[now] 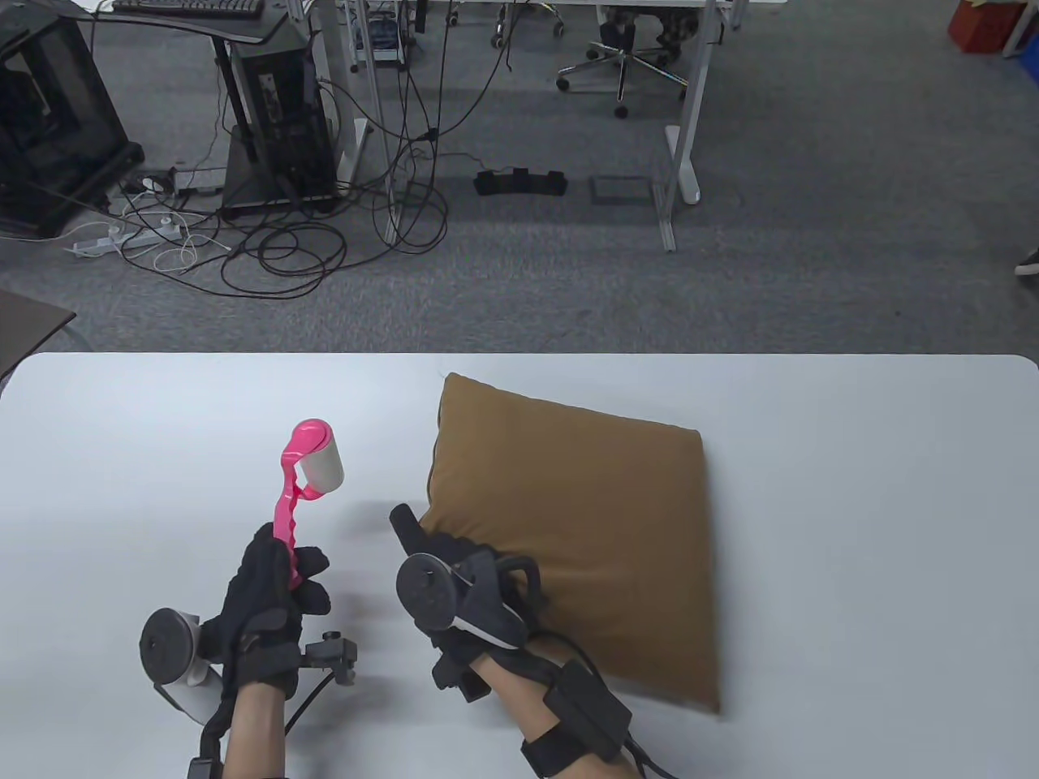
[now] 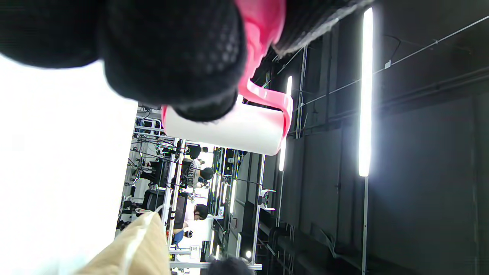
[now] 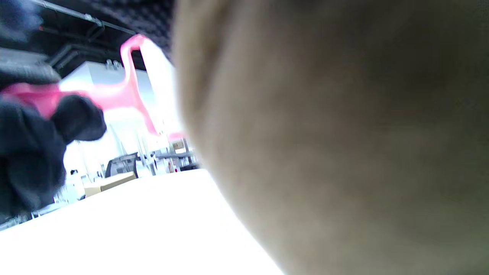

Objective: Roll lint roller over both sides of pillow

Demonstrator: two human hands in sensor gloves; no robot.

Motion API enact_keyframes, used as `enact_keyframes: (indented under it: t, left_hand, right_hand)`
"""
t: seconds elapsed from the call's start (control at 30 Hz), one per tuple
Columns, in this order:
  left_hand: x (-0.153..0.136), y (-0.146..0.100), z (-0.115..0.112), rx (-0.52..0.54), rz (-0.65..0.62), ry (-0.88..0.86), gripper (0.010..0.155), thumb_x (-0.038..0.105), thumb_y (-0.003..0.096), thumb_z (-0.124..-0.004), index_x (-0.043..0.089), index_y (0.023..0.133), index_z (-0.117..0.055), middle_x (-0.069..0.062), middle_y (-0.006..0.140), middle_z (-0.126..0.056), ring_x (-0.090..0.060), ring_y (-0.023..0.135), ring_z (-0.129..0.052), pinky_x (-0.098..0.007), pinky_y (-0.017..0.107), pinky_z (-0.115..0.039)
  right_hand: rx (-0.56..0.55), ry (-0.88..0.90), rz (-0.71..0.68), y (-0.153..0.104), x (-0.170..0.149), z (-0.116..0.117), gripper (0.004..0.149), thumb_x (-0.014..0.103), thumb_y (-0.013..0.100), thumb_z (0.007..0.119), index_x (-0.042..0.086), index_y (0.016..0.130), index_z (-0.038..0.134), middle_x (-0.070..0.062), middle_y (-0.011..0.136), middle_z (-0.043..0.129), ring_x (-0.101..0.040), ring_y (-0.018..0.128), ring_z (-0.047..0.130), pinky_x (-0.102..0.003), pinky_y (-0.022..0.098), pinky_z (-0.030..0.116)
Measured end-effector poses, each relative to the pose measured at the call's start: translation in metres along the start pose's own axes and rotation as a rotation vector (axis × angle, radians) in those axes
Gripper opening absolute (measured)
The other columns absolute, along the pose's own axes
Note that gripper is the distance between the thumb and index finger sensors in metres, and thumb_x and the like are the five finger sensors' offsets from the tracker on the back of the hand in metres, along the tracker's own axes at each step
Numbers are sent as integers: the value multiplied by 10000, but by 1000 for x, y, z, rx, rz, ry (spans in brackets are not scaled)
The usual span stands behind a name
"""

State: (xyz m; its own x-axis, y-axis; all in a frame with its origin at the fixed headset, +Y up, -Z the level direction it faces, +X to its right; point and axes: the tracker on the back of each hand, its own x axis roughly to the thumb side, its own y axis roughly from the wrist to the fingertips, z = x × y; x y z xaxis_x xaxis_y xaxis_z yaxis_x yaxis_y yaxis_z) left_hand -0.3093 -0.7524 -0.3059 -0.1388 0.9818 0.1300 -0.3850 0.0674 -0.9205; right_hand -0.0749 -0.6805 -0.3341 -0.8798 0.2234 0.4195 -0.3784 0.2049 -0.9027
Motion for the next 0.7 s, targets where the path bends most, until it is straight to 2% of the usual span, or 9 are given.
enact_keyframes:
  t: [0.1,0.17,0.27,0.33,0.4,0.47,0.57,0.7]
  left_hand:
    - [-1,0,0,-1,7,5,680,421,532,-684,-54,996,-536,-123,617,-1020,-158,133,-1019,-453,221,-884]
    - [-1,0,0,-2,9,8,680,419,532,-686,-57,995,-538,-125,614,-1021,-160,132,-1019,-454,220,-883]
    - [1,0,0,-16,0,24,679,422,534,-684,-54,996,-536,-124,616,-1021,-159,134,-1020,-453,223,-884]
    - [2,0,-1,-22,-5,34,680,422,534,-683,-54,997,-536,-123,617,-1021,-160,136,-1020,-453,224,-884]
    - [1,0,-2,-26,-4,36,680,421,534,-684,-55,996,-536,-126,616,-1021,-162,136,-1020,-455,224,-883]
    - [1,0,-3,-32,-6,41,681,420,533,-685,-56,996,-536,-128,615,-1021,-163,135,-1020,-456,223,-883]
    - [3,-1,-4,-36,-21,55,679,420,534,-685,-55,996,-537,-127,615,-1022,-162,135,-1023,-455,224,-885]
    - [2,-1,-5,-34,-26,78,675,417,532,-688,-48,999,-541,-131,614,-1025,-164,132,-1025,-457,222,-887]
  right_hand:
    - [167,78,38,4,-10,24,556,276,602,662,187,1108,449,-110,761,952,-248,529,1000,-471,439,813]
    - [222,213,58,1,-19,23,597,370,617,630,154,1122,396,-145,821,909,-283,592,968,-482,487,767]
    - [194,334,51,-3,-32,5,638,434,616,607,116,1123,387,-191,852,899,-318,609,981,-499,482,781]
    - [191,405,69,-12,-45,-18,654,454,619,595,118,1130,364,-226,903,856,-381,638,961,-552,480,761]
    - [123,345,81,-21,-62,-36,658,466,617,595,125,1134,375,-239,923,839,-418,648,942,-584,479,748]
    - [30,200,118,-32,-87,-54,644,476,615,595,138,1134,418,-242,946,819,-430,688,917,-594,489,739]
    - [-47,66,227,-47,-135,-69,631,485,609,601,155,1129,463,-261,1027,721,-464,824,805,-635,527,696]
    - [-60,160,435,-74,-201,-78,647,486,613,596,135,1134,445,-337,1103,550,-538,908,656,-686,566,612]
